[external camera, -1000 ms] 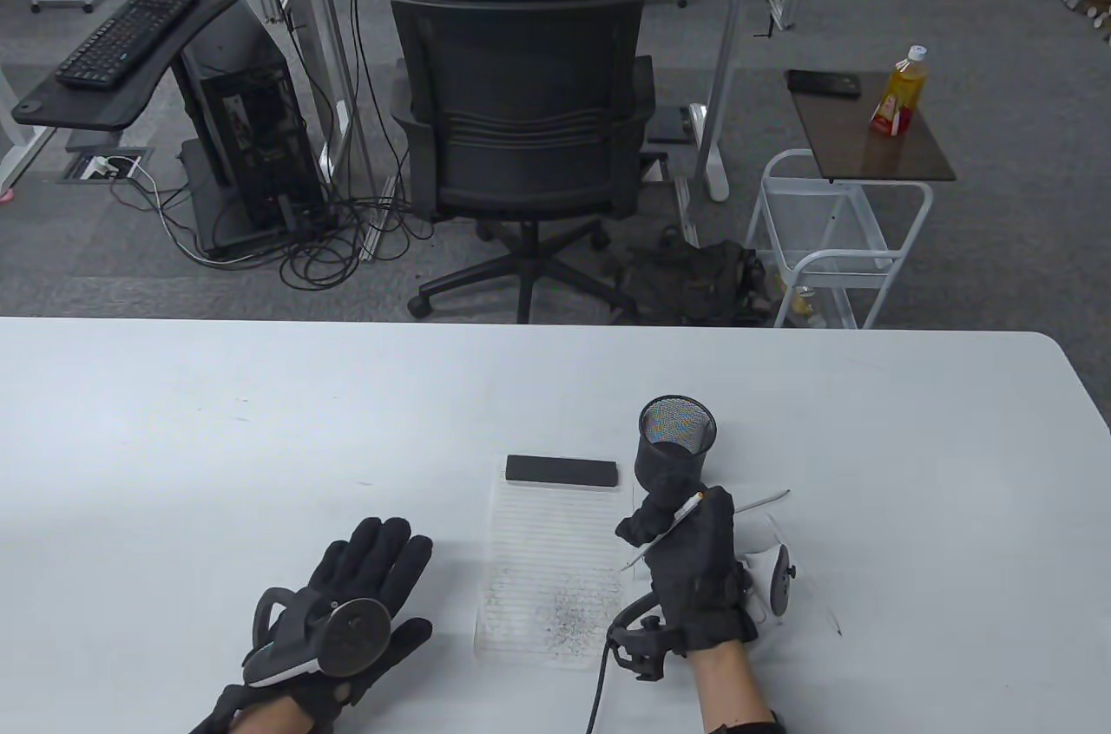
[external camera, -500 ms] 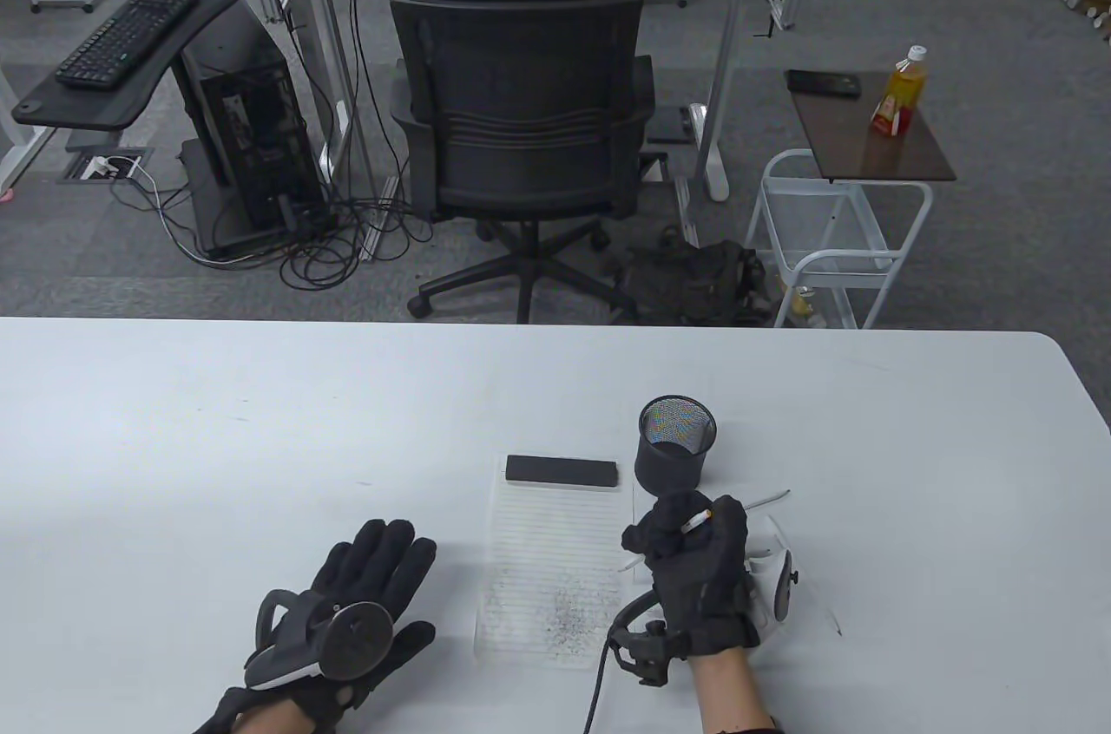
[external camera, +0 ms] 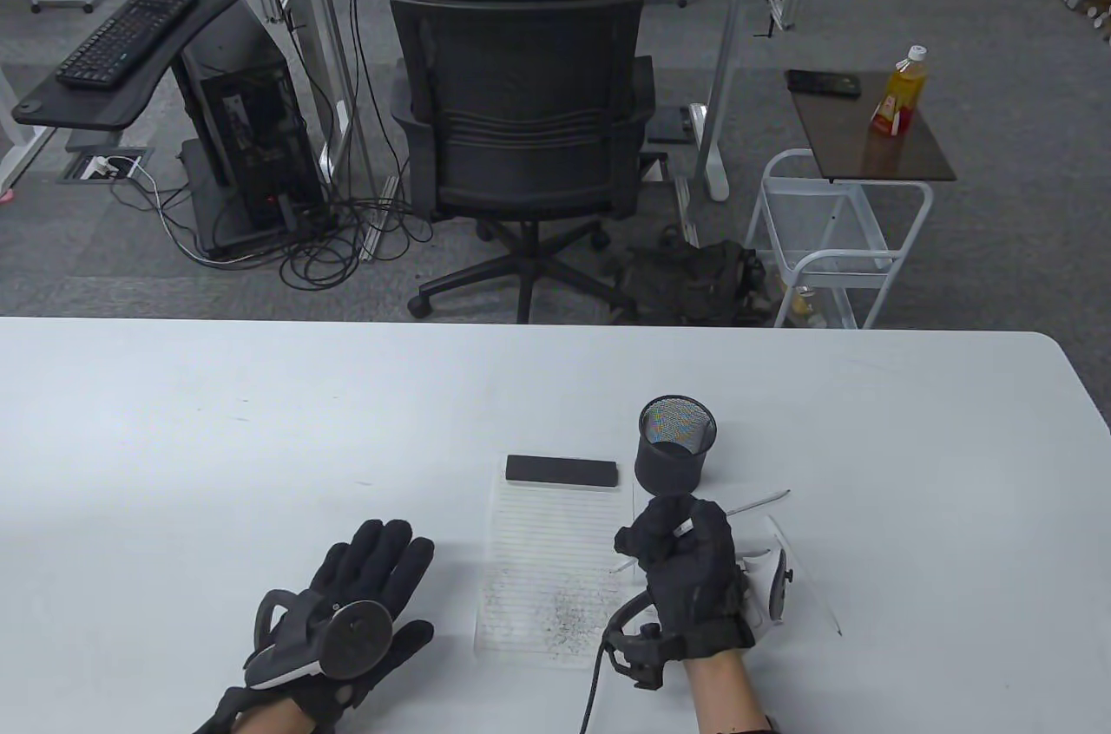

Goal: Press to extend mechanical pencil leads

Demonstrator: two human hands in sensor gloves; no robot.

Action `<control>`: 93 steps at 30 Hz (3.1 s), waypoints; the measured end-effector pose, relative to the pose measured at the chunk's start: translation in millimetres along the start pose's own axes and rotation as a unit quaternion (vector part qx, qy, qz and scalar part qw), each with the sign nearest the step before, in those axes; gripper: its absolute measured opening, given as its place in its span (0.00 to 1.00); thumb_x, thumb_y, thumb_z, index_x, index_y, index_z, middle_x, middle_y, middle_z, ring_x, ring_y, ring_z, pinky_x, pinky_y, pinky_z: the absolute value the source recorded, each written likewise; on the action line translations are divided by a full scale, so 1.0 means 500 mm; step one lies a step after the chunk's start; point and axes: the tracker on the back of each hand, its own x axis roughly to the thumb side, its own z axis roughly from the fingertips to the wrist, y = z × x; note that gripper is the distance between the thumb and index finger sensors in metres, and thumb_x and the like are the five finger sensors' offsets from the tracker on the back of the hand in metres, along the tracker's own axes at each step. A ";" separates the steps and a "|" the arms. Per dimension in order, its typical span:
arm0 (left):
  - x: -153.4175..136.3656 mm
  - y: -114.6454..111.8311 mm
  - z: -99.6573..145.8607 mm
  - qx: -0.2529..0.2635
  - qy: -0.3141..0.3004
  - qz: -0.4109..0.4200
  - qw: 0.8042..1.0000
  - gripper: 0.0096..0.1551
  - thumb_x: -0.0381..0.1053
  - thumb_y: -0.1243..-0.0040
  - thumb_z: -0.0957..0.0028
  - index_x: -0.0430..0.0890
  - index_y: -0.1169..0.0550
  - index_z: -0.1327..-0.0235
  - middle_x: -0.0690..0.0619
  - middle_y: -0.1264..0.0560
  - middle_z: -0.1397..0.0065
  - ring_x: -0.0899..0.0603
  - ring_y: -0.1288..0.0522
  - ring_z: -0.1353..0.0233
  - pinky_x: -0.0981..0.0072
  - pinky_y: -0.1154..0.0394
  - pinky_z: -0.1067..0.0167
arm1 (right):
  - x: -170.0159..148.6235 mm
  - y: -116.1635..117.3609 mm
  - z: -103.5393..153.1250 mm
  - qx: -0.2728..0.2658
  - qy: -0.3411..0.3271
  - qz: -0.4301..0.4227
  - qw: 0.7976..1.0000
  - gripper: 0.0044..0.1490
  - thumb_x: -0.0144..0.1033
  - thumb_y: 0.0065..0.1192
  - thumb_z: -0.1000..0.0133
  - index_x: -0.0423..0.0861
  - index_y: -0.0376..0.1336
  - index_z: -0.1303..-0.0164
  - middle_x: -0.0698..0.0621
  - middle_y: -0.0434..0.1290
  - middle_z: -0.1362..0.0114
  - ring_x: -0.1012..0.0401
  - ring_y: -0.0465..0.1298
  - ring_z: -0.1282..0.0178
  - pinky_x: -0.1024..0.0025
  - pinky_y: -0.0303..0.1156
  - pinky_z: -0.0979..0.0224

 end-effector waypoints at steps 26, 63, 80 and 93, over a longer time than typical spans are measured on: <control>0.001 0.002 0.000 0.003 -0.002 -0.004 1.000 0.52 0.70 0.51 0.51 0.52 0.51 0.16 0.43 0.53 0.13 0.28 0.51 0.15 0.32 0.46 0.24 | -0.016 0.001 -0.001 -0.002 0.006 -0.004 1.000 0.33 0.51 0.48 0.35 0.35 0.72 0.49 0.44 0.76 0.59 0.45 0.74 0.61 0.34 0.70 0.44; 0.004 -0.003 -0.002 -0.001 -0.006 -0.003 1.000 0.52 0.70 0.51 0.51 0.52 0.51 0.16 0.43 0.53 0.13 0.28 0.51 0.15 0.32 0.46 0.24 | -0.113 0.053 0.016 0.050 0.079 0.048 0.994 0.31 0.49 0.50 0.36 0.35 0.73 0.51 0.45 0.76 0.61 0.45 0.75 0.63 0.35 0.72 0.47; 0.003 -0.003 -0.002 -0.001 -0.006 -0.001 1.000 0.52 0.70 0.51 0.51 0.52 0.51 0.16 0.43 0.53 0.13 0.29 0.51 0.15 0.32 0.46 0.24 | -0.130 0.071 0.022 0.067 0.089 0.066 0.992 0.30 0.49 0.50 0.36 0.35 0.73 0.52 0.44 0.76 0.61 0.45 0.75 0.63 0.35 0.72 0.47; 0.004 -0.005 -0.004 -0.003 -0.007 -0.005 1.000 0.52 0.70 0.51 0.51 0.52 0.51 0.16 0.43 0.53 0.13 0.29 0.51 0.15 0.32 0.46 0.24 | -0.131 0.075 0.023 0.065 0.093 0.067 0.991 0.30 0.49 0.50 0.36 0.35 0.73 0.52 0.44 0.76 0.61 0.45 0.75 0.63 0.35 0.72 0.46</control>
